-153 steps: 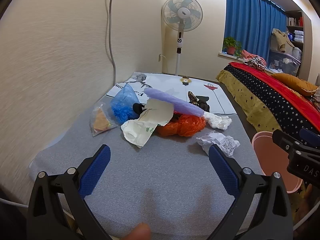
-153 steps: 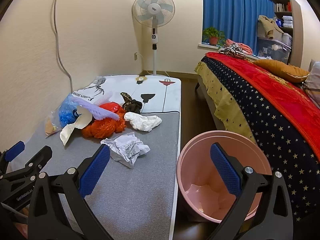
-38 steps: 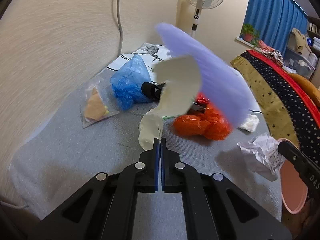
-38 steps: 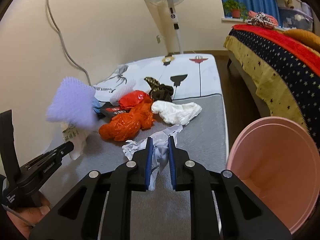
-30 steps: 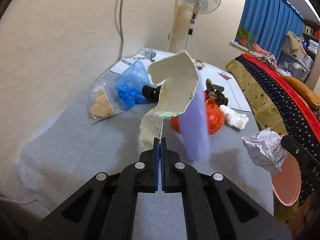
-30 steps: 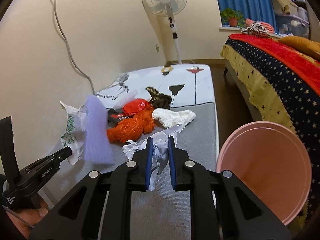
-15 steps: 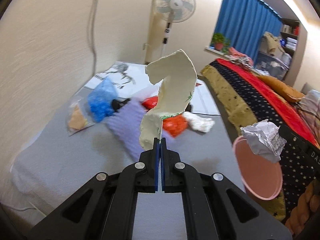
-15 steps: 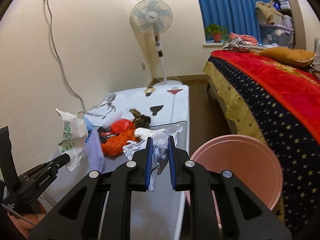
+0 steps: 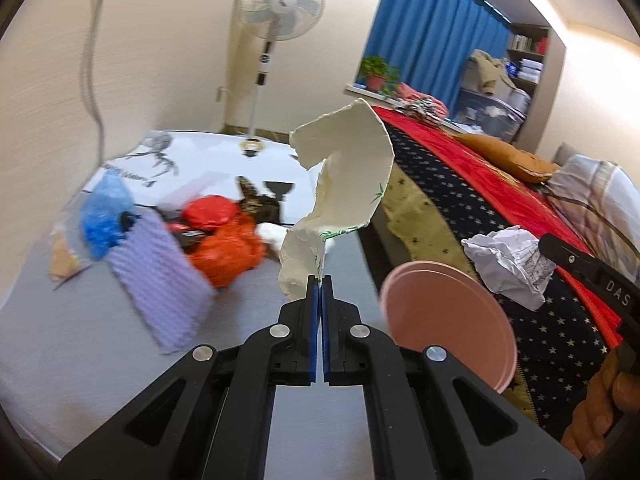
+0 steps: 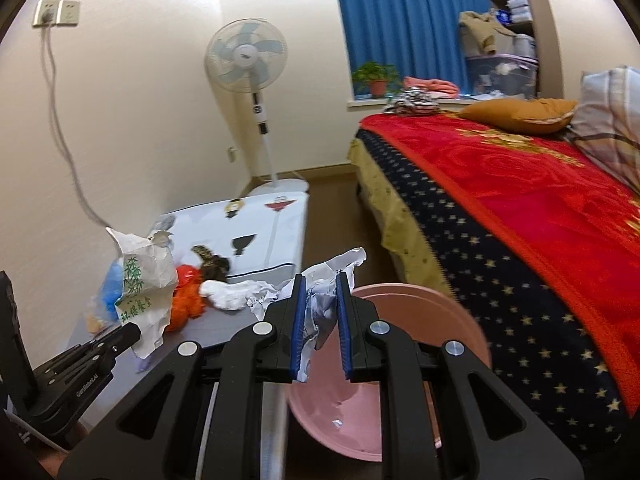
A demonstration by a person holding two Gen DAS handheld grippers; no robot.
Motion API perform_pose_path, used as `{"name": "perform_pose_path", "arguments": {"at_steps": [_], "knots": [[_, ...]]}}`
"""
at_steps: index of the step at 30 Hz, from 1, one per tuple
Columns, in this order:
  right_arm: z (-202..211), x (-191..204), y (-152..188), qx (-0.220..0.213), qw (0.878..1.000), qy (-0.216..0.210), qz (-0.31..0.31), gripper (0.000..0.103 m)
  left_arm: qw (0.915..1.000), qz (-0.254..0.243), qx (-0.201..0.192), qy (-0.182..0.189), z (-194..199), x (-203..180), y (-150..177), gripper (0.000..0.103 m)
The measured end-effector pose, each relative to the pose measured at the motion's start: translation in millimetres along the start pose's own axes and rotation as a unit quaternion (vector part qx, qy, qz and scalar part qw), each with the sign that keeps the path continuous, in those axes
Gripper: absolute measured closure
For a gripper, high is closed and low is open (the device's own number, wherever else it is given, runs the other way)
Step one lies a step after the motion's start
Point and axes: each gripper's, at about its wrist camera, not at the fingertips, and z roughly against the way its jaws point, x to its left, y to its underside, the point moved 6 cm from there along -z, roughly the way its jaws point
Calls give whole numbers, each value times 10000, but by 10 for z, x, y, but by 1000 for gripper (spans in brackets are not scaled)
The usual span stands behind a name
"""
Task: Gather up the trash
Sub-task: 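Carry the crumpled paper over the pink bin and open the right gripper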
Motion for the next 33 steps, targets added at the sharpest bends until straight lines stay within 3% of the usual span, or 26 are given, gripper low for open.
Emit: {"name": "perform_pose_path", "arguments": {"at_steps": [18, 33], "knots": [[-93, -674, 65, 144, 9944, 961, -404, 88, 9915, -342, 637, 1081, -558, -853, 240, 102], [-154, -767, 106, 234, 9921, 1130, -491, 87, 9875, -453, 830, 1264, -762, -1128, 333, 102]]}}
